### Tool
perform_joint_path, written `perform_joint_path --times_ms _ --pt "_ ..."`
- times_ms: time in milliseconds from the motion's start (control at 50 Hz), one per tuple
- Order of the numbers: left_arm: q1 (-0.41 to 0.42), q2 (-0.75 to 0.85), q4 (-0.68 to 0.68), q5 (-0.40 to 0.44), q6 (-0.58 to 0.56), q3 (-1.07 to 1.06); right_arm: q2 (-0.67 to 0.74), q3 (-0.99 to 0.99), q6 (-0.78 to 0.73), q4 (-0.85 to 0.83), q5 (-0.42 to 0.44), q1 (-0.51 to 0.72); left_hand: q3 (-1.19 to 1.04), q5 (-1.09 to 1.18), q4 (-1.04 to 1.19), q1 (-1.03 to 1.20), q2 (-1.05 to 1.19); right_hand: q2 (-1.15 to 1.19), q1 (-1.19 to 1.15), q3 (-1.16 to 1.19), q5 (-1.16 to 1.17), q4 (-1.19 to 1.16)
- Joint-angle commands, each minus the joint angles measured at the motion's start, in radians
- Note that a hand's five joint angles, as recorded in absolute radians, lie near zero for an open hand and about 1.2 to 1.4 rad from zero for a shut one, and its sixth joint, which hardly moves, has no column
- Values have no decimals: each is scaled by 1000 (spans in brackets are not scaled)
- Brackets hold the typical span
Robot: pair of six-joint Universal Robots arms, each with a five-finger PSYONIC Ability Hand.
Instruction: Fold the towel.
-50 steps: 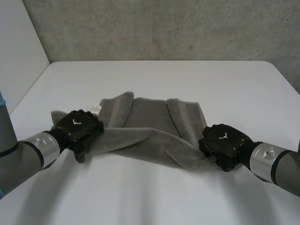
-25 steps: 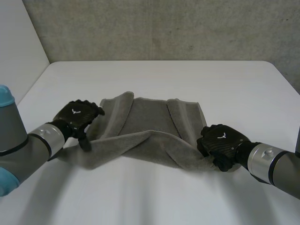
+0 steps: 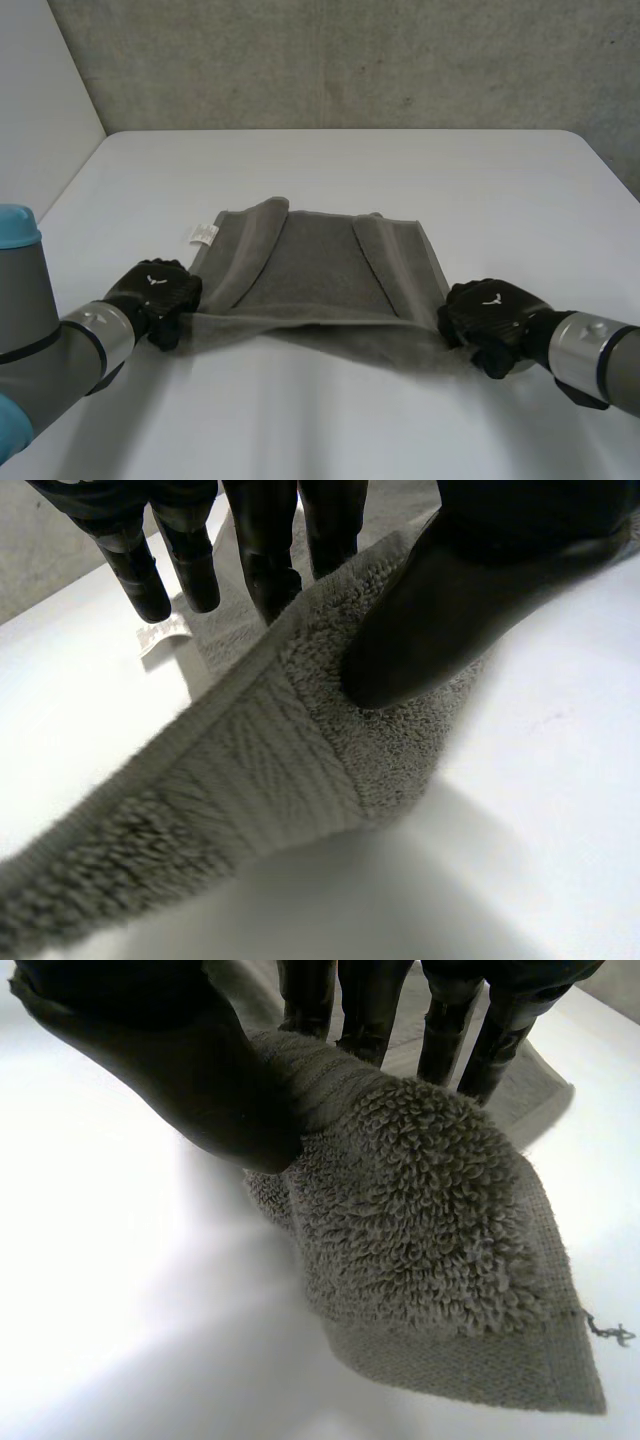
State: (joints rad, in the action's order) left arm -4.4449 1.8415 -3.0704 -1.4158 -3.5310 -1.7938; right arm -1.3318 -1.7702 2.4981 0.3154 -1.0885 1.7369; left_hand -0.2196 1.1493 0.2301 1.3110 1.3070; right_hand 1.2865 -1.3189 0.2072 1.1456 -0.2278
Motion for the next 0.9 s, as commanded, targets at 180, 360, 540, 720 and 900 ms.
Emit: perform_joint_path --times_ms 180,360,540,720,900 --pt "0 -148 38 -3 4 -62 -55 6 1 20 -1 -62 45 72 -56 85 89 61 -29 -33 27 53" --pt "-10 -150 35 0 1 -133 0 -81 1 -75 -2 -105 45 72 -56 85 89 -499 532 -33 -533 53" --pt "-11 -156 33 15 1 -148 -21 -86 22 -76 -1 -122 45 72 -56 85 89 -720 752 -33 -754 53" --pt "-20 -220 36 17 3 -154 -43 -87 208 -101 16 -146 45 72 -56 85 89 -714 747 -33 -748 53" --pt "-42 -277 36 18 3 -171 -41 -115 295 -133 62 -161 45 72 -56 85 89 -717 749 -33 -751 53"
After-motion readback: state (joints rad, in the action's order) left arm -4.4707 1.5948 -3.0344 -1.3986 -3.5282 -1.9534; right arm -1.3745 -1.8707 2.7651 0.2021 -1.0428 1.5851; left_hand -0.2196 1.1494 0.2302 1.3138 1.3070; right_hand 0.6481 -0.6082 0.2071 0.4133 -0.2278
